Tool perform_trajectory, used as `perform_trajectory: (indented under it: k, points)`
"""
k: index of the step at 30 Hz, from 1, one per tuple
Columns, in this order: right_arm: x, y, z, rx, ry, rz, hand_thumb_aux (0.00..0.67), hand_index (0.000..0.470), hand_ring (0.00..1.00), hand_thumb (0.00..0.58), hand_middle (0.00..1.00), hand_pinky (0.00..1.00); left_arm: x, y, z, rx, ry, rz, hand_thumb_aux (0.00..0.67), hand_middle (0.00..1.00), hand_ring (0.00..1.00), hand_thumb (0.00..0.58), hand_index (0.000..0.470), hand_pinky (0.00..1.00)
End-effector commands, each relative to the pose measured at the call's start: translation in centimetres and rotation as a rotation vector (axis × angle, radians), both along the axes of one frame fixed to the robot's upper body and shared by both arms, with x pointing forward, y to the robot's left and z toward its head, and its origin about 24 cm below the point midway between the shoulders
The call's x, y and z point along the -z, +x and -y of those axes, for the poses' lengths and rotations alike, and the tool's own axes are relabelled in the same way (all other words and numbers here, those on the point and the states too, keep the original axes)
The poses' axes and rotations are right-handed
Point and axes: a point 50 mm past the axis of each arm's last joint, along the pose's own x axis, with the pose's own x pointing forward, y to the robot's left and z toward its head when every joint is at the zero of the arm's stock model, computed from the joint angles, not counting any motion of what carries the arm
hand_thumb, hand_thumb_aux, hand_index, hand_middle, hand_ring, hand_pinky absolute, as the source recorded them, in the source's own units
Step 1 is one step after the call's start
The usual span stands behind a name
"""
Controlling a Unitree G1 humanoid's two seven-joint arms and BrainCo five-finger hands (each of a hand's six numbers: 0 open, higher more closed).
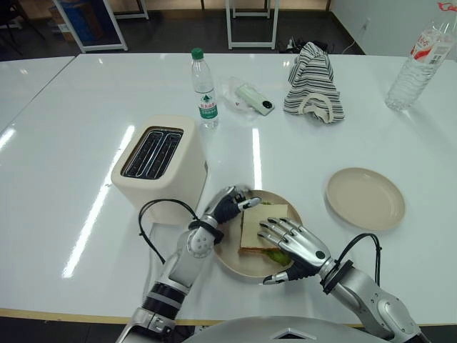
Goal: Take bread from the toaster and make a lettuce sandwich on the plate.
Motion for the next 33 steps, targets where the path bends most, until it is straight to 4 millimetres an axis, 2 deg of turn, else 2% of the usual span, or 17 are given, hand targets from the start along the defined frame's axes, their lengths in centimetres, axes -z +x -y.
perform_trajectory:
  k: [1,6,9,14,17,18,19,20,21,22,23,24,25,30,33]
  points:
    - [4.9,-3.0,2.3,-0.015,-0.265,-0.303,0.000,0.000,0.00,0.000,0.00,0.00,-5.0,-0.7,0.0,-0.019,0.049,0.367,0.000,0.00,0.00,0.000,0.000,0.00]
    - [5.1,-3.0,2.4,-0.006,-0.273,-0.312,0.000,0.000,0.00,0.000,0.00,0.00,-5.8,-1.3,-1.0,-0.062,0.043,0.423,0.000,0.00,0.00,0.000,0.000,0.00]
    - [4.8,-2.6,2.4,-0.007,-0.245,-0.281,0.000,0.000,0.00,0.000,0.00,0.00,-5.3,-1.3,-1.5,-0.085,-0.006,0.362,0.000,0.00,0.00,0.000,0.000,0.00]
    - [0.9,-0.2,0.7,-0.021,0.031,0.024,0.000,0.000,0.00,0.000,0.00,0.00,-2.6,-1.3,-1.3,-0.056,-0.328,0.091,0.000,0.00,0.00,0.000,0.000,0.00]
    - [-2.0,0.9,-0.1,-0.029,0.213,0.285,0.000,0.000,0.00,0.000,0.00,0.00,-1.9,-1.8,-0.7,0.013,-0.389,0.011,0.000,0.00,0.00,0.000,0.000,0.00]
    - [-3.0,1.0,-0.3,-0.031,0.282,0.338,0.000,0.000,0.00,0.000,0.00,0.00,-2.0,-2.2,-0.4,0.066,-0.375,-0.006,0.000,0.22,0.22,0.000,0.000,0.22]
    - [-3.7,0.9,-0.4,-0.030,0.341,0.370,0.000,0.000,0.00,0.000,0.00,0.00,-2.2,-2.5,-0.2,0.115,-0.362,-0.017,0.000,0.54,0.54,0.000,0.000,0.54]
    - [-4.4,0.9,-0.4,-0.019,0.401,0.389,0.000,0.000,0.00,0.000,0.00,0.00,-2.7,-3.0,-0.1,0.163,-0.344,-0.020,0.223,0.93,0.93,0.322,0.157,0.93]
    - [-4.9,0.8,-0.3,-0.002,0.455,0.381,0.000,0.000,0.00,0.000,0.00,0.00,-3.4,-3.4,-0.3,0.217,-0.319,-0.009,0.504,1.00,1.00,0.545,0.354,1.00]
    - [-5.3,0.7,-0.1,0.012,0.501,0.365,0.000,0.000,0.80,0.000,0.80,0.80,-4.2,-4.0,-0.7,0.274,-0.288,-0.008,0.670,1.00,1.00,0.580,0.470,1.00]
    - [-5.6,0.6,0.2,0.027,0.540,0.328,0.384,0.269,1.00,0.474,1.00,1.00,-5.2,-4.6,-1.3,0.312,-0.267,-0.006,0.670,1.00,1.00,0.580,0.470,1.00]
    - [-5.8,0.5,0.5,0.039,0.566,0.296,0.620,0.435,1.00,0.577,1.00,1.00,-6.1,-5.1,-1.8,0.347,-0.253,-0.017,0.670,1.00,1.00,0.580,0.470,1.00]
    - [-6.0,0.5,1.0,0.054,0.582,0.260,0.670,0.470,1.00,0.580,1.00,1.00,-6.5,-5.9,-2.4,0.390,-0.213,-0.085,0.670,1.00,1.00,0.580,0.470,1.00]
    - [-6.7,-0.3,3.4,0.058,0.617,-0.044,0.670,0.470,1.00,0.580,1.00,1.00,-7.4,-9.9,-6.4,0.447,0.049,-0.430,0.670,1.00,1.00,0.580,0.470,1.00]
    - [-7.0,-1.3,4.7,0.036,0.569,-0.205,0.670,0.470,1.00,0.580,1.00,1.00,-6.9,-11.1,-7.4,0.480,0.144,-0.610,0.670,1.00,1.00,0.580,0.470,1.00]
